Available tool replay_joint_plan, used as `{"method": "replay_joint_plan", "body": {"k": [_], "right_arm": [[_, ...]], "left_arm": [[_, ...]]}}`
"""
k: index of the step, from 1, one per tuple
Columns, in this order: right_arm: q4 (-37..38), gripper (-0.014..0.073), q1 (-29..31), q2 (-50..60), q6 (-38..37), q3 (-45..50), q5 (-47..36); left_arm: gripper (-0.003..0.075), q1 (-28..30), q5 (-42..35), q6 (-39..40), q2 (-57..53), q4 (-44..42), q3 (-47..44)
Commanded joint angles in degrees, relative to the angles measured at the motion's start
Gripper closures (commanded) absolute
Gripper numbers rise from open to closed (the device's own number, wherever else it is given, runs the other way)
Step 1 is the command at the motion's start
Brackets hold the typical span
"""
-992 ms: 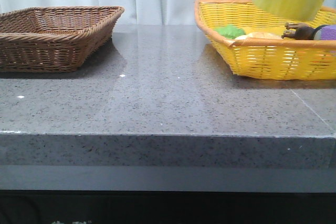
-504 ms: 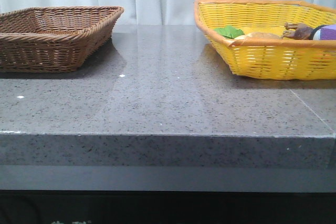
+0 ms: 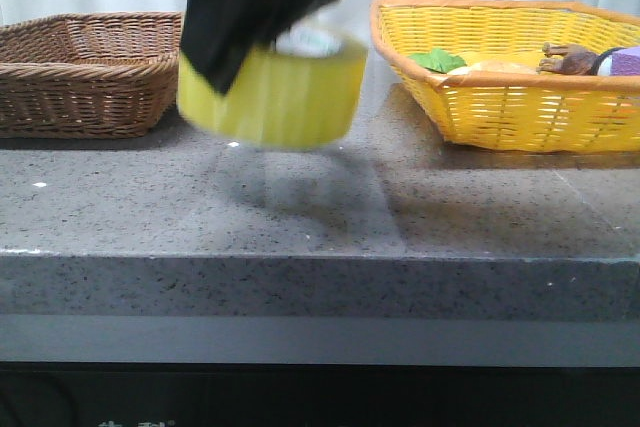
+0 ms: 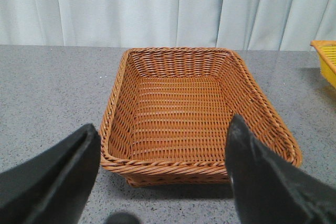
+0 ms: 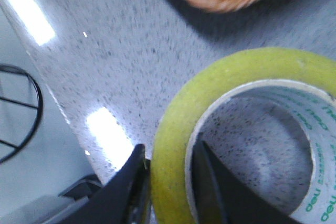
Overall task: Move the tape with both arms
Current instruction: 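Carry the tape roll toward the brown basket and set it on the table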
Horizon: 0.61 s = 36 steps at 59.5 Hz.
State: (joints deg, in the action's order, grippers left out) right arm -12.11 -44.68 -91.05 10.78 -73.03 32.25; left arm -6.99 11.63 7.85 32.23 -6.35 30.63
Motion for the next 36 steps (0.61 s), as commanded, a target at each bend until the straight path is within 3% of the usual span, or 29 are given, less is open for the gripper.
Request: {"method": "replay_joint_plan", "body": {"k": [1,10,29,36], "right_arm": [[0.7,0.065,0.1,0.1,1.1,-1.8,-5.3],[0.7,0.0584,0.1,-2.1,1.1,-1.8,-3.3],[0.7,0.0201,0.1,0.2,1.1,-3.0,-2.0],[0.8,0.0164,0.1,3.0,1.1,-4.8,-0.6]], "left_arm": [[0.023,-0.1,-4.9,0.5,0.6,0.0,2.0],[0.023,-0.1,-4.9,0.5,0.6,0.0,2.0],[0.023,-0.1,-4.9,0.5,0.6,0.0,2.0],[0.023,-0.1,-4.9,0.5,0.6,0.0,2.0]]}}
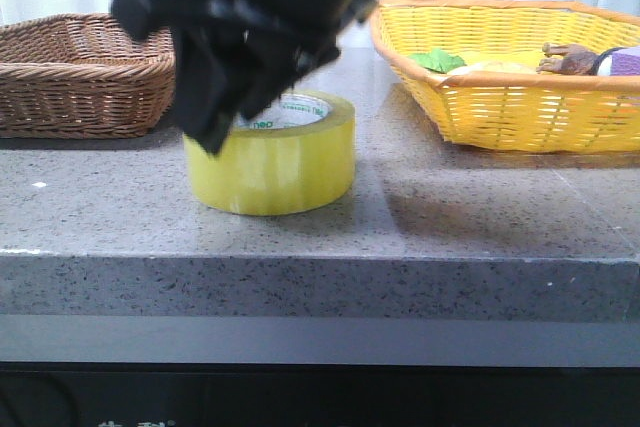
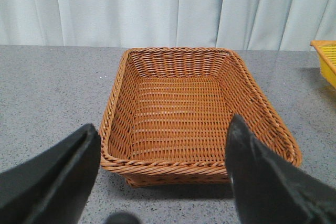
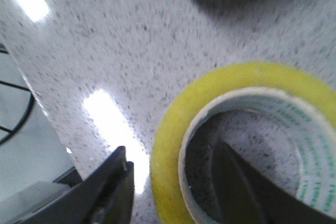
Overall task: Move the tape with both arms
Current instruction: 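Carry the tape roll toward the brown basket and set it on the table, then withdraw the right gripper, leaving the tape roll on the table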
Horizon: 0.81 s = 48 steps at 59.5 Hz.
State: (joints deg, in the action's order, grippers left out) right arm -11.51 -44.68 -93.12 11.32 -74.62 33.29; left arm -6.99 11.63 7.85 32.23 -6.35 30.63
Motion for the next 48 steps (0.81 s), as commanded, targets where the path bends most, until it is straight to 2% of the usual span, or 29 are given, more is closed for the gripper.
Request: {"method": "replay_joint_plan", "body": {"k": [1,9,14,17,26,30,38,48], "right_arm": [[0.2,0.0164,0.1,5.5,0.6,-3.5,-1.4],[0.2,0.0172,0.1,9.1,0.2,-5.9,1.3],[0.2,0.023,0.2,11.0,-0.6,-7.4,2.4],[0.2,0.0304,0.5,11.9,-1.0,-7.6,2.3],[0.2,0.0597,3.2,13.8,-3.3,-7.6,2.2],[0.2,0.0673,5.6,14.5,-5.1,-7.6,2.7],[0.5,0.0683,12.1,17.1,-5.8,-7.5,6.0],[0.9,0.0683,24.2,23.2,-5.8,-5.5,11.5]], "left_arm": [[0.023,-0.1,-4.9,0.5,0.6,0.0,2.0],[0.023,-0.1,-4.9,0.5,0.6,0.0,2.0],[0.023,-0.1,-4.9,0.5,0.6,0.0,2.0],[0.023,-0.1,-4.9,0.5,0.6,0.0,2.0],[0.023,-0.1,-4.9,0.5,0.6,0.0,2.0],[0.023,-0.1,-4.9,0.5,0.6,0.0,2.0],[0.023,-0.1,-4.9,0.5,0.6,0.0,2.0],[0.023,-0.1,-4.9,0.5,0.6,0.0,2.0]]}}
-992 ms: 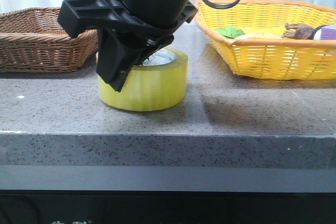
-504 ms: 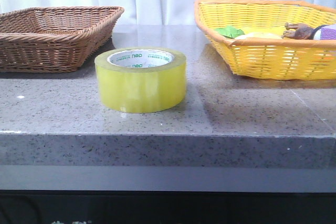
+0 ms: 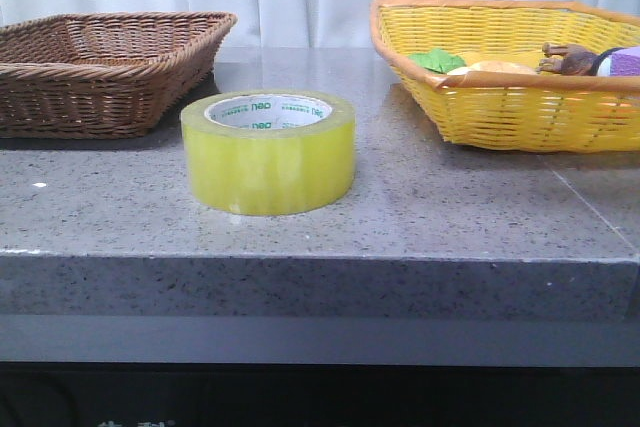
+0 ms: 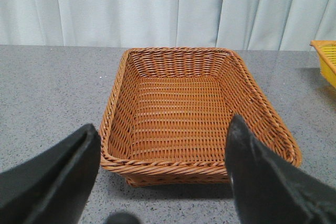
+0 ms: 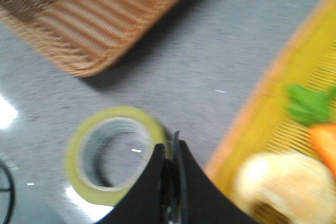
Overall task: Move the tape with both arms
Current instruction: 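Withdraw the right gripper, leaving the tape roll on the table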
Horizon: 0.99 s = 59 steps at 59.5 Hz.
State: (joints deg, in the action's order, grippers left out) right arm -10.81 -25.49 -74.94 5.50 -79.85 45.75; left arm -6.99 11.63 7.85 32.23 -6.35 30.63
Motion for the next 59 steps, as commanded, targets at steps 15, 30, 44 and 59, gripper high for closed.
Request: {"method": "replay_joint_plan", "body": {"k": [15,30,44,59], "right_arm": [[4.2,0.0683,19.0,20.7,0.0,13.9,-5.5],[3.1,0.0683,19.9,40.6,0.0,33.5,-14.8],[3.0,0.0683,19.9,59.9,0.0,50.4,-21.2],[3.0,0.0683,19.9,66.6,0.0,57.6,-27.4]], "left_arm": [[0.023,-0.1,-4.9,0.5,0.6,0.0,2.0],[0.023,-0.1,-4.9,0.5,0.6,0.0,2.0],[0.023,-0.1,-4.9,0.5,0.6,0.0,2.0],[0.023,-0.8,-5.2,0.4,1.0,2.0,2.5]]}}
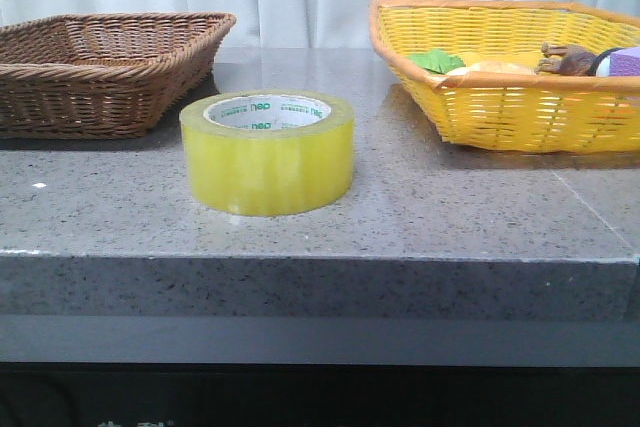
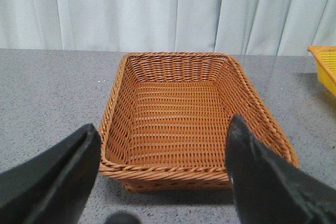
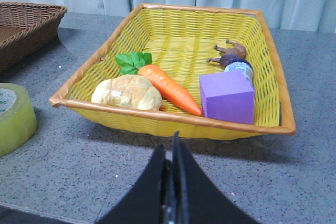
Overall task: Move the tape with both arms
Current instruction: 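Withdraw the right gripper, leaving the tape roll on the table, then lower the left gripper into the tape roll's hole and grasp it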
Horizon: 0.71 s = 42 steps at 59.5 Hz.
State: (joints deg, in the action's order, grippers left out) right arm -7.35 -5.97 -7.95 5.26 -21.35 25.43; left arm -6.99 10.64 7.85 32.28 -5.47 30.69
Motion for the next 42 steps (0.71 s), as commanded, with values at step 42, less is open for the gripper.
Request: {"method": "replay_joint_plan", "body": {"k": [42], "right_arm": [[-0.4,0.0683,0.4,-0.4,0.3,-0.8,-7.8]], "left_arm": [[0.023,-28.6,19.4,4.1,40.6,7.8,25.6]]}}
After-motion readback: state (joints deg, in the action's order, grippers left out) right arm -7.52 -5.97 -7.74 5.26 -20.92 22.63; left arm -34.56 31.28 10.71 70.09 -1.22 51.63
